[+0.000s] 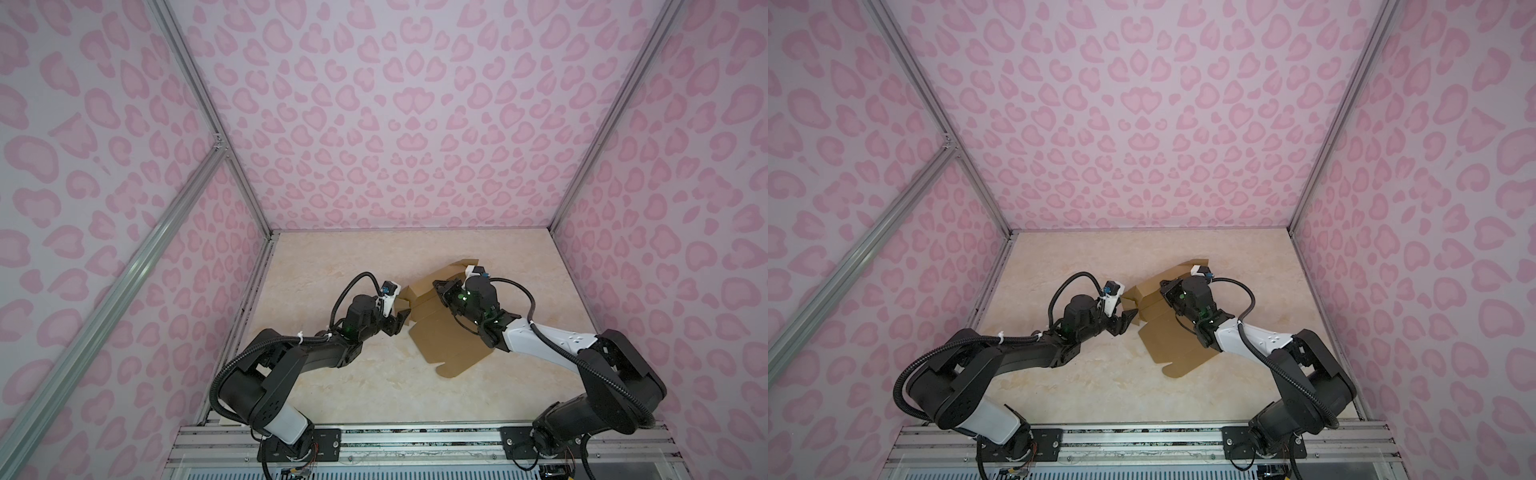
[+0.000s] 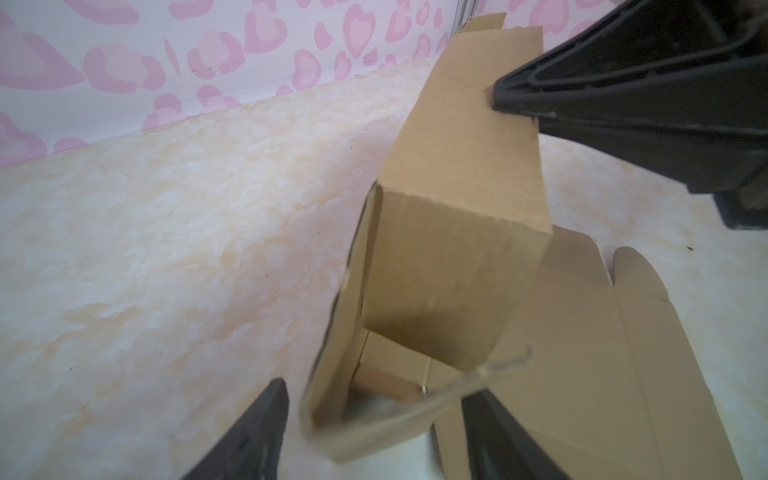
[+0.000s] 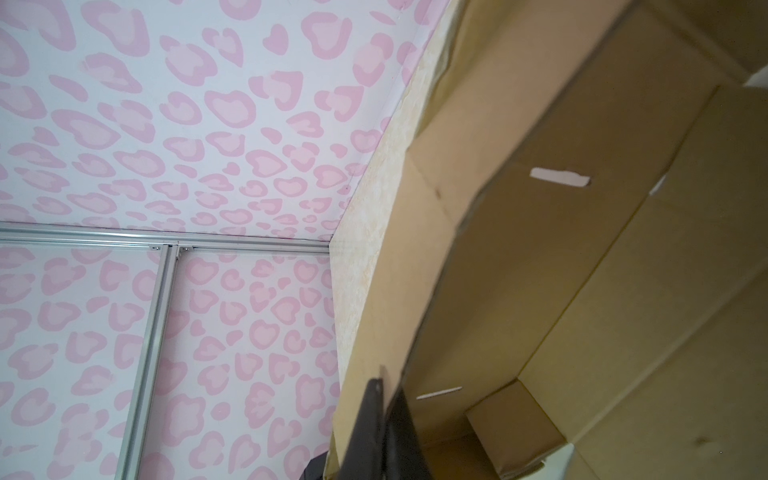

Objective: Fold the paper box

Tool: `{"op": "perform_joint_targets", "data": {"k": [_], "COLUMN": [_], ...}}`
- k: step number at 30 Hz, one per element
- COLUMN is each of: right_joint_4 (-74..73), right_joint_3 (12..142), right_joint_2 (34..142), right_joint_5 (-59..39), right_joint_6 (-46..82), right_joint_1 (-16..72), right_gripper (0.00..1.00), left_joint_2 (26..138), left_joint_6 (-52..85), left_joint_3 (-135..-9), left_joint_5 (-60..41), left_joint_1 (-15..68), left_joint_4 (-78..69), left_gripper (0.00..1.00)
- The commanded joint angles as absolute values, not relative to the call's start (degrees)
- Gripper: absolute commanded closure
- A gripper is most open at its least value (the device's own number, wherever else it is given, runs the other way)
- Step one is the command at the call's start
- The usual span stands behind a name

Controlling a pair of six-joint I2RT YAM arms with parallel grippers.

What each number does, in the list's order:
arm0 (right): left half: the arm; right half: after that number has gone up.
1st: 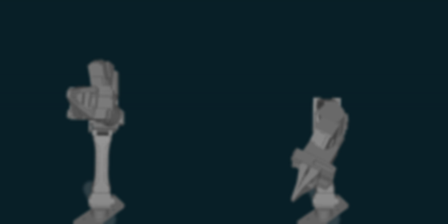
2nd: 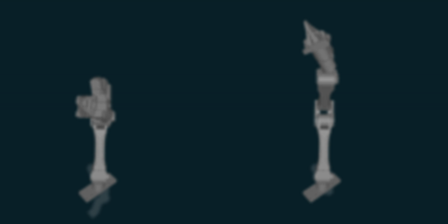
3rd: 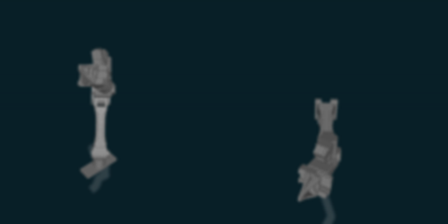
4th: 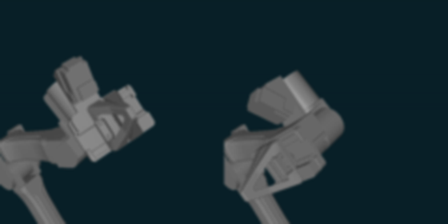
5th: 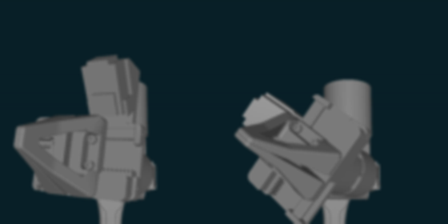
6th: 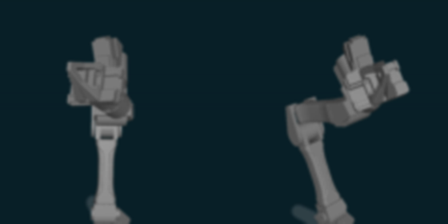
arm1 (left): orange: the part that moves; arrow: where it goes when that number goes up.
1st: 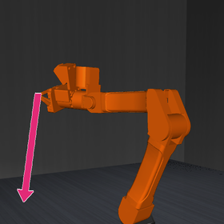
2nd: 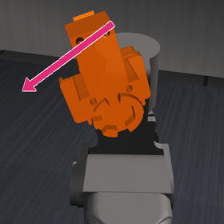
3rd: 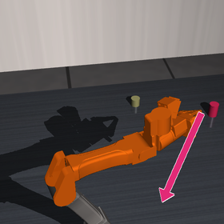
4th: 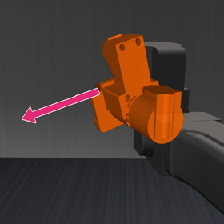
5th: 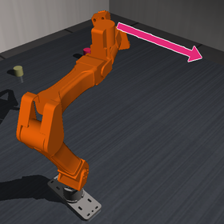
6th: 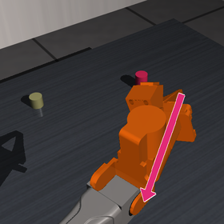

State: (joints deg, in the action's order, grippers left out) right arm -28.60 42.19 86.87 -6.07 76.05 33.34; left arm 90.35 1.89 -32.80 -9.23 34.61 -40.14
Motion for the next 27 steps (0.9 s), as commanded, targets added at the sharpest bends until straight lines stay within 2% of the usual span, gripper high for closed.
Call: {"op": "perform_joint_targets", "data": {"k": [1, 6, 15, 21, 27], "right_joint_4": [-26.1, -26.2, -25.9, -25.8, -25.9], "right_joint_3": [42.4, 42.2, 42.0, 42.0, 42.1], "right_joint_2": [87.1, 87.0, 87.1, 87.3, 87.1], "right_joint_5": [-6.3, -6.3, -6.6, -6.5, -6.6], "right_joint_6": [75.1, 75.1, 74.9, 75.0, 75.1], "right_joint_1": [33.5, 33.5, 32.8, 32.7, 32.7], "right_gripper": [1.0, 1.0, 1.0, 1.0, 1.0], "left_joint_2": [91.0, 90.5, 78.5, 69.0, 71.5], "left_joint_6": [0.9, 0.4, 2.6, 8.6, 12.2], "left_joint_3": [-34.0, -34.7, -28.4, -29.8, -33.0], "left_joint_5": [-10.6, -11.7, -8.5, 1.8, 14.2], "left_joint_1": [34.8, 35.0, 37.1, 35.7, 31.6], "left_joint_4": [-43.2, -42.8, -42.1, -33.7, -25.2], "left_gripper": [0.33, 0.35, 0.32, 0.27, 0.26]}}
